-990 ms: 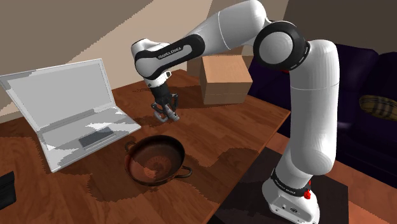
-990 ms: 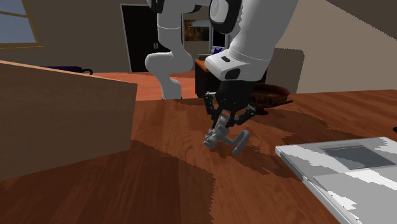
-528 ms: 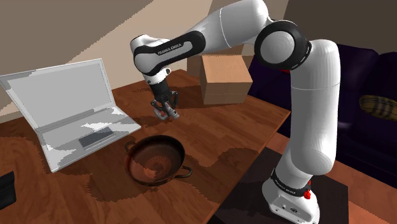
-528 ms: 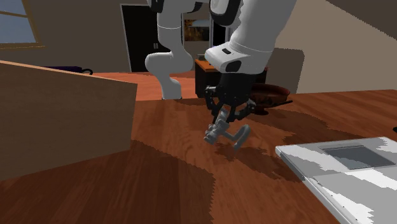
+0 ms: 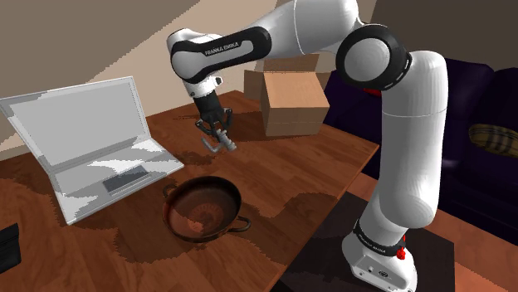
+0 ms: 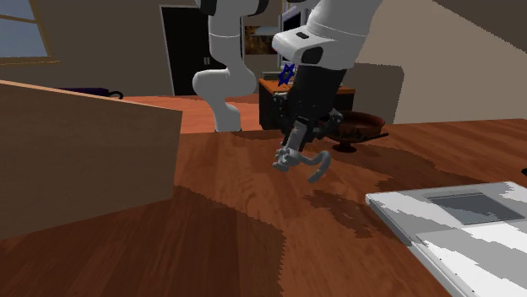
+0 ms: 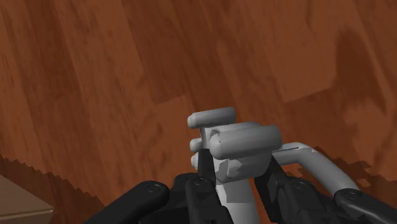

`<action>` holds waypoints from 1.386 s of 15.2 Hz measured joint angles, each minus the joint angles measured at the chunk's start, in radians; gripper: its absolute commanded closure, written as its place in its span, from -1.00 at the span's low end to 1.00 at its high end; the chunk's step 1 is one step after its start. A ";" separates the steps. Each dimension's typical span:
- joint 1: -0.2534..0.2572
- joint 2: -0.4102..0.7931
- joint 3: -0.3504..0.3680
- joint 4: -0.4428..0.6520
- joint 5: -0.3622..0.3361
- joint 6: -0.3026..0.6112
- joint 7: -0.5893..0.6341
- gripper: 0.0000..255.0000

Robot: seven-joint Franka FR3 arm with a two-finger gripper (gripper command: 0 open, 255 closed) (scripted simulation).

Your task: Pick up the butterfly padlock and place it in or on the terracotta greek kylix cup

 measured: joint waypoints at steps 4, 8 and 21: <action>0.001 -0.005 0.000 0.048 0.001 -0.052 -0.005 1.00; 0.003 -0.005 0.001 0.099 0.001 -0.103 -0.008 1.00; 0.015 0.022 0.002 0.312 -0.005 -0.290 -0.019 1.00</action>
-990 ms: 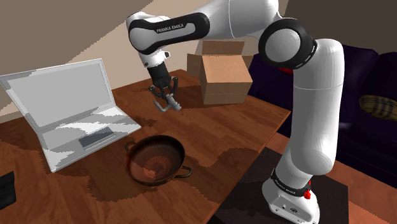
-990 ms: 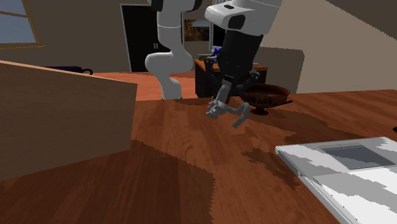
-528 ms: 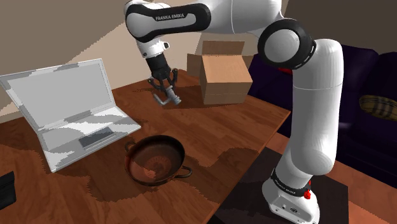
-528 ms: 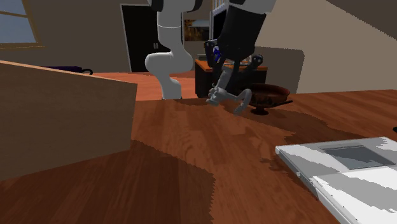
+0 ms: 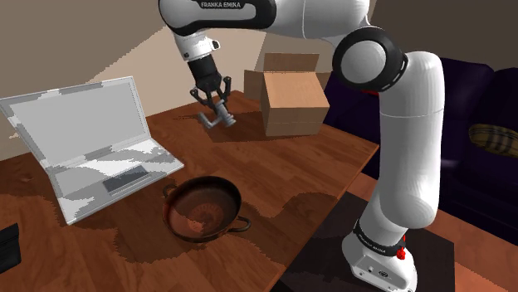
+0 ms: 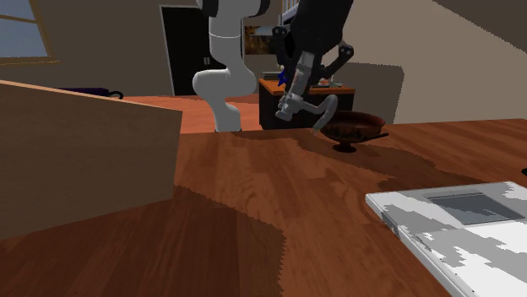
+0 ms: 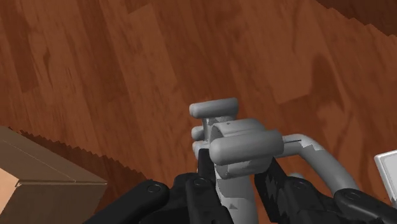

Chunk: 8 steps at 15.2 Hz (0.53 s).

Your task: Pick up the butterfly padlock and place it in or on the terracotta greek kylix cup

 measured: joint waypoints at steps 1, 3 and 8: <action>0.006 -0.013 0.004 -0.012 0.004 -0.002 0.011 1.00; 0.017 -0.057 0.014 -0.064 0.017 0.005 0.035 1.00; 0.065 -0.152 0.052 -0.184 0.058 0.027 0.130 1.00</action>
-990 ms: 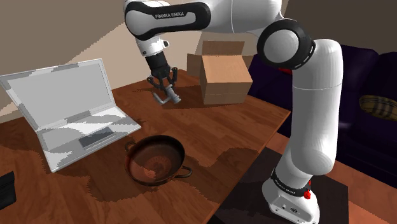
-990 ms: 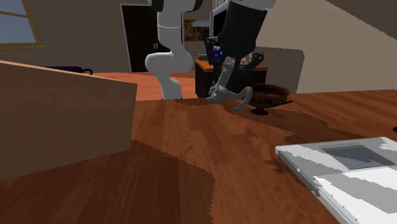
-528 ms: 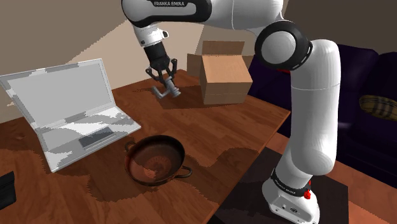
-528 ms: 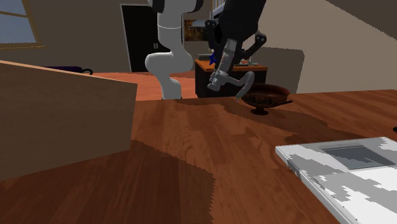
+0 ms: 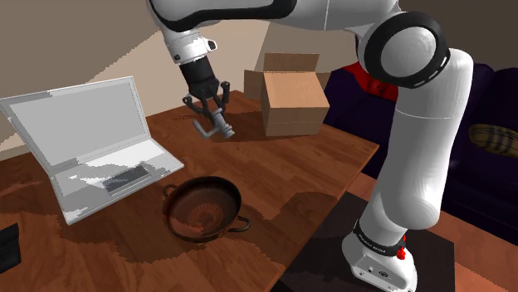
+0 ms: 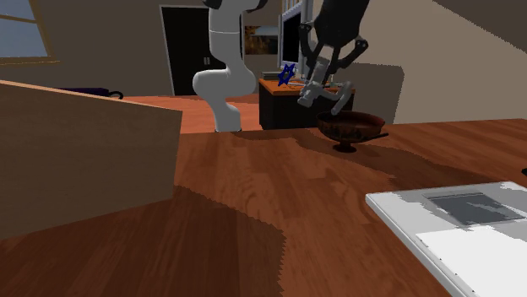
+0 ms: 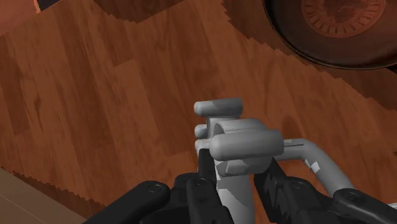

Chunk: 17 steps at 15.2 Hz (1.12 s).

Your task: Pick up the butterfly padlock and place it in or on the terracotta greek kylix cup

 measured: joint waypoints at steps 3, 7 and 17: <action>0.030 -0.050 0.025 -0.059 0.027 0.008 0.059 1.00; 0.076 -0.094 0.064 -0.103 0.063 0.010 0.148 1.00; 0.173 -0.145 0.150 -0.170 0.136 0.037 0.337 1.00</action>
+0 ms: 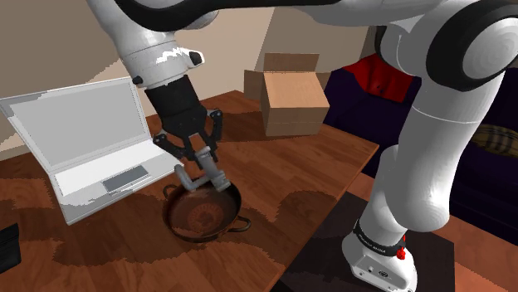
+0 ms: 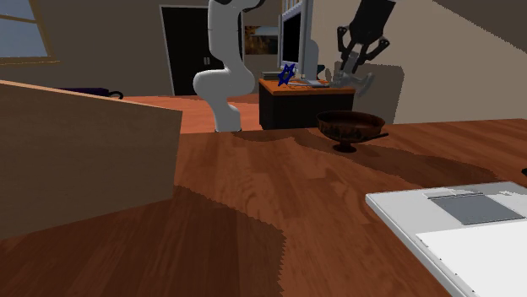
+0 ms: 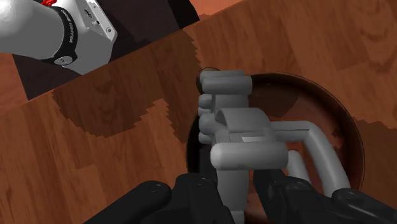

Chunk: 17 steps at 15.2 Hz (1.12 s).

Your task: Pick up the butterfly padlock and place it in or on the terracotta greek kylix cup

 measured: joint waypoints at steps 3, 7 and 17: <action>0.003 -0.005 0.002 -0.044 0.003 0.039 0.003 1.00; 0.001 -0.013 0.001 -0.107 0.004 0.094 -0.004 1.00; 0.002 -0.007 0.002 -0.222 0.002 0.215 -0.010 1.00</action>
